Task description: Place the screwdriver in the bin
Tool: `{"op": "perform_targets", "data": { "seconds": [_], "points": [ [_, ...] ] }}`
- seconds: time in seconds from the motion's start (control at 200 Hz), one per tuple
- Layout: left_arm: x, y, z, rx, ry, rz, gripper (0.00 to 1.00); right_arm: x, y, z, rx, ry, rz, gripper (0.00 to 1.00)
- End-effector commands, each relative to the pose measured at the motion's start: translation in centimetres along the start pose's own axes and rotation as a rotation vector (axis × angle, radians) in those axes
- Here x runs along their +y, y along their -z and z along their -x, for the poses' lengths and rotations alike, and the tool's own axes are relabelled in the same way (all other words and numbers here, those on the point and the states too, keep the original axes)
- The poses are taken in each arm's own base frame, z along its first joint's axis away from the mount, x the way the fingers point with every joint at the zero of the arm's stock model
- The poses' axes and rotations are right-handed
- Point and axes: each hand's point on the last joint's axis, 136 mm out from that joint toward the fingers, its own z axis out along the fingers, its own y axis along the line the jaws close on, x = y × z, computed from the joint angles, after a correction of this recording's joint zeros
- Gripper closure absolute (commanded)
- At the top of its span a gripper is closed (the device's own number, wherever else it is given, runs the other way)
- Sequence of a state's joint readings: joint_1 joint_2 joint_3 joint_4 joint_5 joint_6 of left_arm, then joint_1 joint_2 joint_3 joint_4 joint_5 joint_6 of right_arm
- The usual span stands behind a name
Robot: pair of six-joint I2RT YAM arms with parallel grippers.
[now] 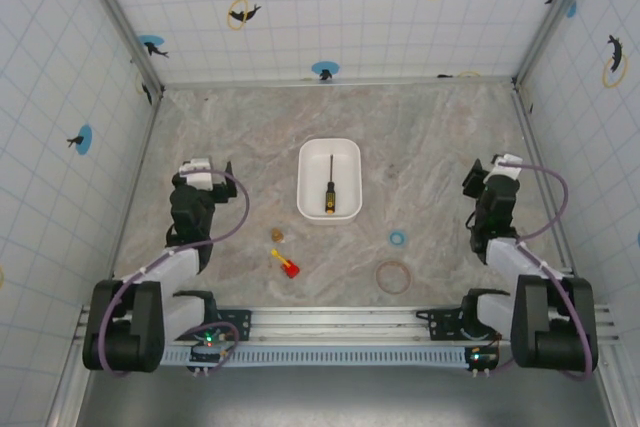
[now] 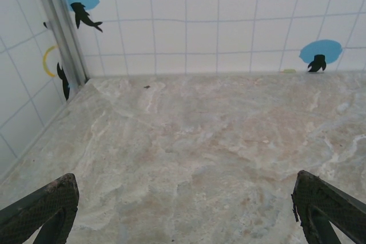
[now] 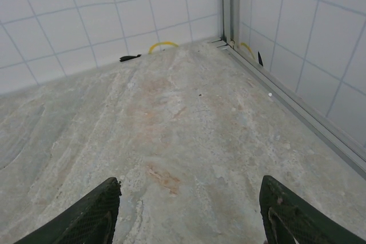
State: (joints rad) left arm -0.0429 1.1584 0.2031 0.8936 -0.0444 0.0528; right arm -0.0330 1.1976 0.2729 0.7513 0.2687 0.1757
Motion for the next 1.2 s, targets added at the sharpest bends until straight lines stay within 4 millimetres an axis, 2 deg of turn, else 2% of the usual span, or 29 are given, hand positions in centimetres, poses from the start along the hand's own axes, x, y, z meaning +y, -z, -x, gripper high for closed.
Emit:
{"op": "perform_targets", "data": {
  "seconds": [0.0, 0.235, 0.37, 0.511, 0.556, 0.816, 0.846, 0.946, 1.001, 1.111, 1.196],
  "points": [
    [0.4, 0.2, 0.5, -0.057, 0.01, 0.002, 0.03, -0.3, -0.2, 1.4, -0.089, -0.026, -0.015, 0.34],
    [0.8, -1.3, -0.5, -0.038, 0.024, 0.016, 0.03, -0.6, -1.2, 0.3, -0.081, -0.022, -0.037, 0.34],
    [1.0, -1.8, -0.8, -0.036, 0.017, 0.028, 0.03, 0.3, -1.7, 0.1, -0.063, 0.012, -0.01, 0.34],
    [1.4, -1.9, -1.4, -0.04, 0.028, 0.053, 0.03, 1.2, -2.5, -1.2, -0.051, 0.055, -0.005, 0.34],
    [1.5, -2.1, -1.7, -0.039, 0.032, 0.06, 0.03, 1.8, -2.4, -1.1, -0.06, 0.083, 0.0, 0.34],
    [1.3, -3.3, -2.7, 0.008, 0.018, 0.047, 0.03, 1.6, -2.5, -1.3, -0.042, 0.097, -0.042, 0.33],
    [1.2, -3.4, -2.6, 0.008, 0.014, 0.044, 0.03, 1.7, -2.5, -1.3, -0.04, 0.098, -0.042, 0.31],
    [1.2, -3.5, -2.7, 0.013, 0.014, 0.041, 0.03, 1.7, -2.5, -1.3, -0.038, 0.099, -0.042, 0.12],
    [1.2, -3.5, -2.7, 0.017, 0.012, 0.04, 0.03, 1.7, -2.5, -1.4, -0.036, 0.096, -0.037, 0.06],
    [1.1, -3.5, -2.8, 0.019, 0.014, 0.041, 0.03, 1.7, -2.6, -1.4, -0.033, 0.094, -0.031, 0.0],
    [1.2, -3.5, -2.8, 0.02, 0.013, 0.041, 0.03, 1.7, -2.6, -1.4, -0.033, 0.093, -0.031, 0.01]
  ]
}}
